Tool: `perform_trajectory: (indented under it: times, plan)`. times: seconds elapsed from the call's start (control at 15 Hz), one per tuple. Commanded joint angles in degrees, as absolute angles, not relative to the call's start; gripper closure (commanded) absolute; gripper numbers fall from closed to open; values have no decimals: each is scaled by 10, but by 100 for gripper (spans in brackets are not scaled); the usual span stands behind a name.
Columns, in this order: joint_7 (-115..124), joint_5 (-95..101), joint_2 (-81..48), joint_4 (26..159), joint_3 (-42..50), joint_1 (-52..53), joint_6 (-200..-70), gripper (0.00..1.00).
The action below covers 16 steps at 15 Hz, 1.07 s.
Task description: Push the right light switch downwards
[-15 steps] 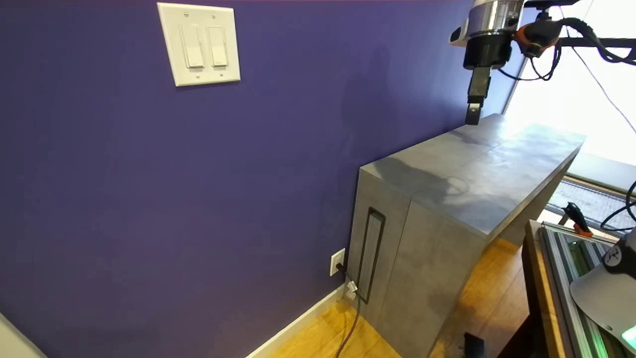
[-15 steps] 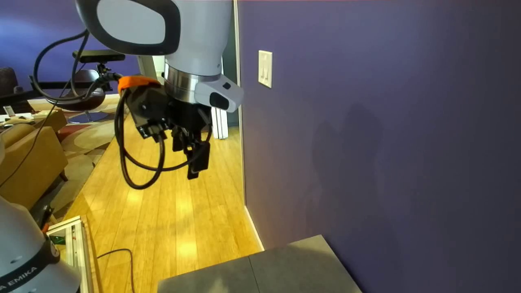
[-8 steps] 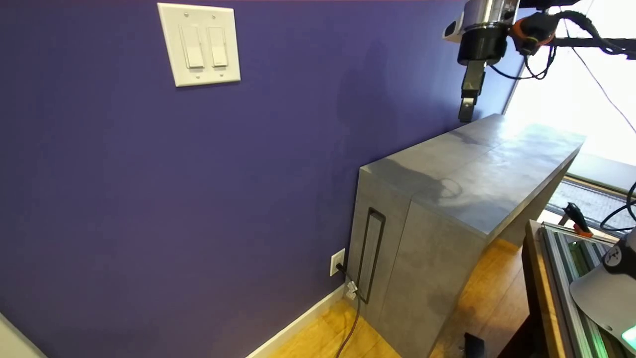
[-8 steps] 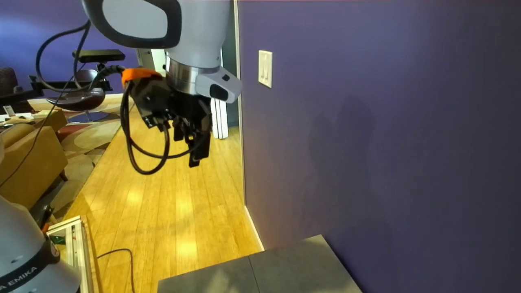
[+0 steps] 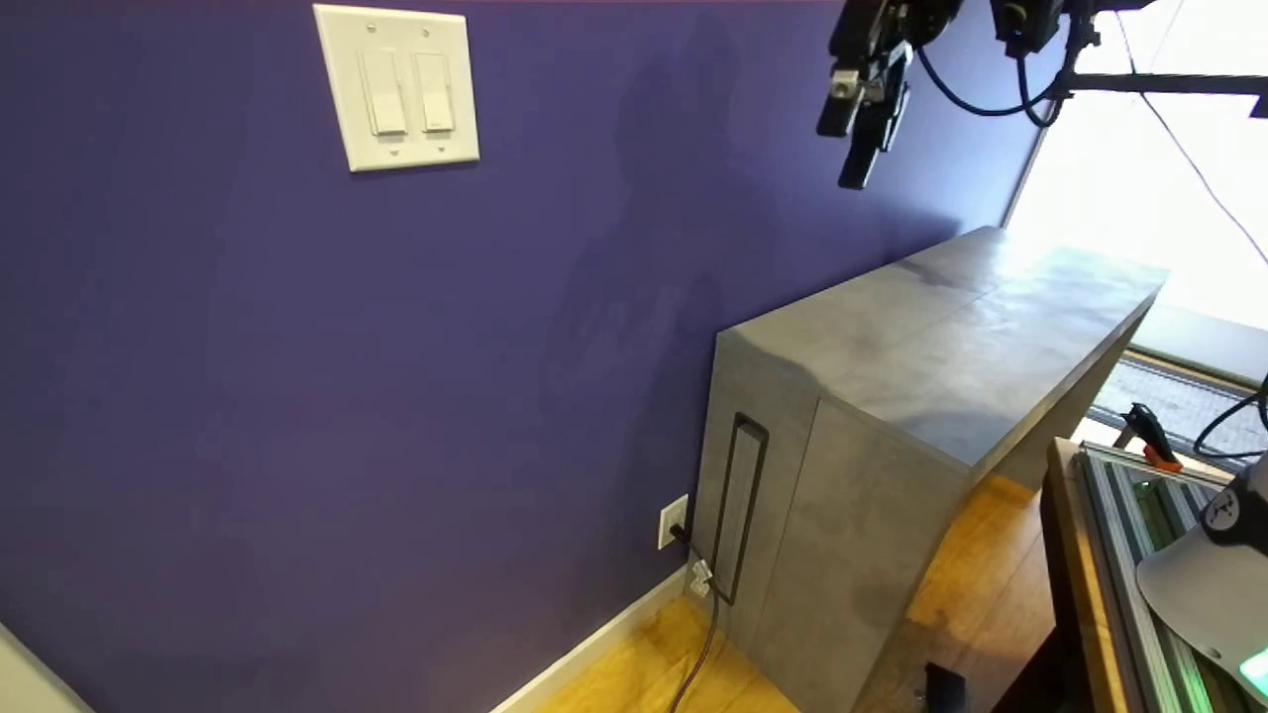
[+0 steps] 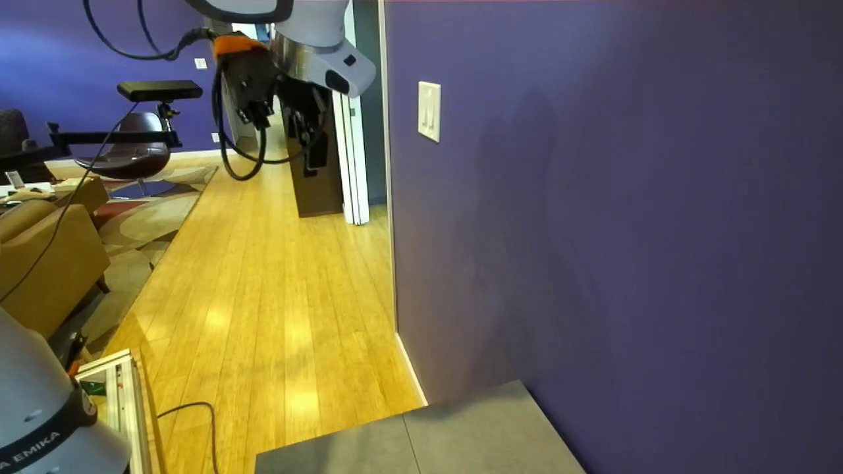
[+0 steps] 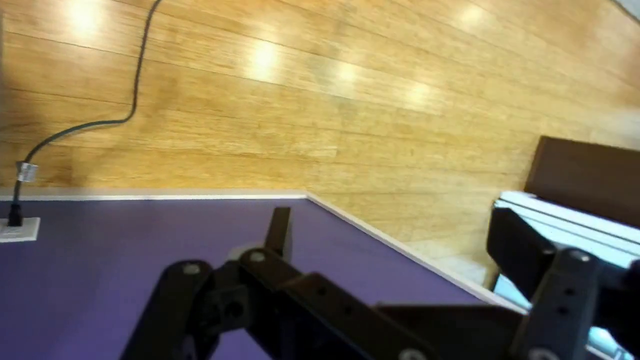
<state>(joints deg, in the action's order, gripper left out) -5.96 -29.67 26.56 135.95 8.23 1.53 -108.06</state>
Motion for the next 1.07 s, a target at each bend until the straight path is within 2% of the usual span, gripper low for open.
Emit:
perform_trajectory:
  times: [0.0, 0.4, 0.53, 1.0]
  plan:
    - [9, -374, 227, 1327, 56, 12, -1151, 0]
    - [68, -468, 163, 1289, 29, 18, -1302, 0]
    - [-14, -492, 154, 1277, 23, 35, -1319, 0]
    - [1, -472, 159, 1282, 17, 26, -1309, 0]
